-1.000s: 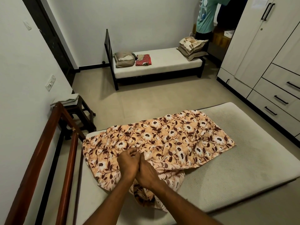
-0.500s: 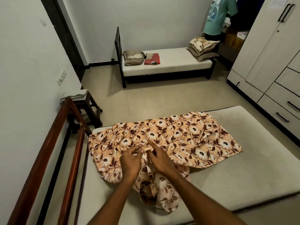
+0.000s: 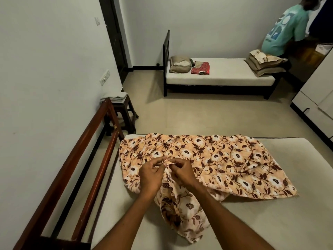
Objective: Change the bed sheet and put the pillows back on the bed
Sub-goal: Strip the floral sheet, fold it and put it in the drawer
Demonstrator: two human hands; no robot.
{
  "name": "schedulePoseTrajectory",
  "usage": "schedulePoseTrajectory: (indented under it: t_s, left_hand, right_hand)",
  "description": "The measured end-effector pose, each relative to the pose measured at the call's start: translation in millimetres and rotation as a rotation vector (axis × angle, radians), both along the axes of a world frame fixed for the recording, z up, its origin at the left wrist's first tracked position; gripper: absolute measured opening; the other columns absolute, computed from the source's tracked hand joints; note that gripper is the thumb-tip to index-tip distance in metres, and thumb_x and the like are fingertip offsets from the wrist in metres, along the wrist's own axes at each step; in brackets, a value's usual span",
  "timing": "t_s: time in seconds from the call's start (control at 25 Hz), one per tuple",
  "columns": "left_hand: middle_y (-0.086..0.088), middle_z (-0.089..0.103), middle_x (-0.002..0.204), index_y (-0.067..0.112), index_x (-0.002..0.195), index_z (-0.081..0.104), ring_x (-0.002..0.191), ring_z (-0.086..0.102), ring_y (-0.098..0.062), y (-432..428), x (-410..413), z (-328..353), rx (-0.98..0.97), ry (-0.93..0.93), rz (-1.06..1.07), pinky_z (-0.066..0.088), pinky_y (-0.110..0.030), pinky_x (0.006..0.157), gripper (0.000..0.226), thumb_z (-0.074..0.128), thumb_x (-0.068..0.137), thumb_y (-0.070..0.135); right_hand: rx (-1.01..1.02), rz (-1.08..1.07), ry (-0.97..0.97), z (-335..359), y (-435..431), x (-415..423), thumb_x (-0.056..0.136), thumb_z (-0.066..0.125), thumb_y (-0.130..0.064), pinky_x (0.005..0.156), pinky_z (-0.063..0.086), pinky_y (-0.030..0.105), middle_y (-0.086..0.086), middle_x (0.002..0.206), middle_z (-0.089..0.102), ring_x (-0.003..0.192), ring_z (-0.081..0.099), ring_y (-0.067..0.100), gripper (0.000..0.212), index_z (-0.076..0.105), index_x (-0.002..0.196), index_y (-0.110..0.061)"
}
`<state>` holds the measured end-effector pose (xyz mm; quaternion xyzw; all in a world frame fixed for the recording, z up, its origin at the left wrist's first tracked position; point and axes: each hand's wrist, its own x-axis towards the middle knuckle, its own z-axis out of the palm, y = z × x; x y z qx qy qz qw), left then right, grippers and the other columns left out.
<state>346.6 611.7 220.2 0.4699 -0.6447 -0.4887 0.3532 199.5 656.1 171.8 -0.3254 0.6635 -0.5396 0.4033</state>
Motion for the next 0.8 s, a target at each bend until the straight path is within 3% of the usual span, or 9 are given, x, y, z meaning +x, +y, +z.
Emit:
schedulePoseTrajectory:
  t_s: [0.12, 0.28, 0.36, 0.4, 0.48, 0.56, 0.64, 0.72, 0.8]
  left_hand:
    - [0.024, 0.074, 0.105, 0.026, 0.116, 0.079, 0.088, 0.072, 0.001, 1, 4, 3, -0.007, -0.004, 0.023, 0.064, -0.033, 0.082, 0.025, 0.077, 0.093, 0.016]
    - [0.014, 0.077, 0.109, 0.024, 0.117, 0.079, 0.096, 0.073, 0.002, 1, 9, 2, -0.025, 0.002, 0.035, 0.064, -0.032, 0.086, 0.027, 0.077, 0.093, 0.012]
    - [0.012, 0.077, 0.110, 0.022, 0.118, 0.079, 0.097, 0.073, 0.002, 3, 11, 4, -0.034, 0.000, 0.045, 0.063, -0.030, 0.085, 0.028, 0.077, 0.093, 0.011]
    - [0.012, 0.077, 0.111, 0.022, 0.118, 0.078, 0.098, 0.072, 0.002, 3, 13, 4, -0.045, -0.004, 0.052, 0.063, -0.028, 0.085, 0.028, 0.077, 0.093, 0.011]
    - [0.011, 0.076, 0.112, 0.023, 0.118, 0.078, 0.099, 0.072, 0.003, 4, 18, 7, -0.057, -0.007, 0.079, 0.062, -0.025, 0.085, 0.028, 0.076, 0.093, 0.010]
    - [0.013, 0.075, 0.114, 0.024, 0.119, 0.078, 0.100, 0.071, 0.003, 1, 27, 9, -0.046, -0.005, 0.132, 0.062, -0.025, 0.085, 0.028, 0.076, 0.094, 0.011]
    - [0.010, 0.075, 0.116, 0.023, 0.120, 0.077, 0.091, 0.073, 0.004, -6, 40, 11, -0.028, -0.003, 0.203, 0.063, -0.023, 0.075, 0.028, 0.075, 0.094, 0.012]
    - [0.006, 0.075, 0.115, 0.023, 0.122, 0.076, 0.088, 0.074, 0.001, -14, 52, 18, -0.038, -0.005, 0.267, 0.064, -0.025, 0.071, 0.029, 0.075, 0.095, 0.013]
    - [0.005, 0.075, 0.116, 0.024, 0.123, 0.076, 0.095, 0.074, -0.004, -24, 64, 26, -0.058, -0.003, 0.315, 0.065, -0.027, 0.074, 0.029, 0.074, 0.095, 0.014]
  right_hand:
    - [-0.047, -0.007, -0.027, -4, -4, 5, 0.097, 0.050, 0.005, 0.046, 0.039, 0.020, -0.007, 0.067, 0.067, 0.046, 0.047, 0.002, 0.034, 0.078, 0.108, -0.012]
    - [-0.072, 0.006, 0.030, -5, -11, 6, 0.084, 0.044, -0.011, 0.059, 0.039, 0.011, -0.026, 0.068, 0.066, 0.058, 0.058, -0.009, 0.043, 0.077, 0.112, -0.012]
    - [-0.087, 0.030, 0.030, -3, -17, 8, 0.080, 0.044, -0.013, 0.071, 0.052, 0.021, -0.020, 0.082, 0.074, 0.077, 0.068, -0.004, 0.047, 0.077, 0.113, -0.013]
    - [-0.099, 0.035, 0.025, -2, -20, 10, 0.080, 0.045, -0.013, 0.085, 0.058, 0.032, -0.013, 0.098, 0.078, 0.095, 0.071, 0.002, 0.047, 0.078, 0.114, -0.015]
    - [-0.109, 0.057, 0.005, 3, -28, 17, 0.083, 0.049, -0.010, 0.104, 0.055, 0.042, -0.008, 0.123, 0.074, 0.119, 0.067, 0.011, 0.048, 0.076, 0.120, -0.020]
    - [-0.090, 0.103, 0.010, 9, -39, 27, 0.088, 0.049, 0.000, 0.102, 0.055, 0.042, -0.013, 0.133, 0.066, 0.119, 0.067, 0.019, 0.054, 0.072, 0.130, -0.025]
    - [-0.081, 0.178, 0.029, 12, -54, 40, 0.091, 0.050, 0.005, 0.102, 0.055, 0.041, -0.013, 0.136, 0.063, 0.121, 0.066, 0.018, 0.058, 0.068, 0.135, -0.027]
    - [-0.112, 0.243, 0.069, 16, -69, 55, 0.095, 0.053, -0.001, 0.110, 0.050, 0.034, -0.006, 0.139, 0.064, 0.128, 0.060, 0.008, 0.050, 0.068, 0.136, -0.025]
    - [-0.142, 0.283, 0.086, 18, -82, 72, 0.098, 0.052, -0.009, 0.103, 0.052, 0.031, -0.001, 0.135, 0.068, 0.117, 0.064, 0.006, 0.042, 0.072, 0.127, -0.031]
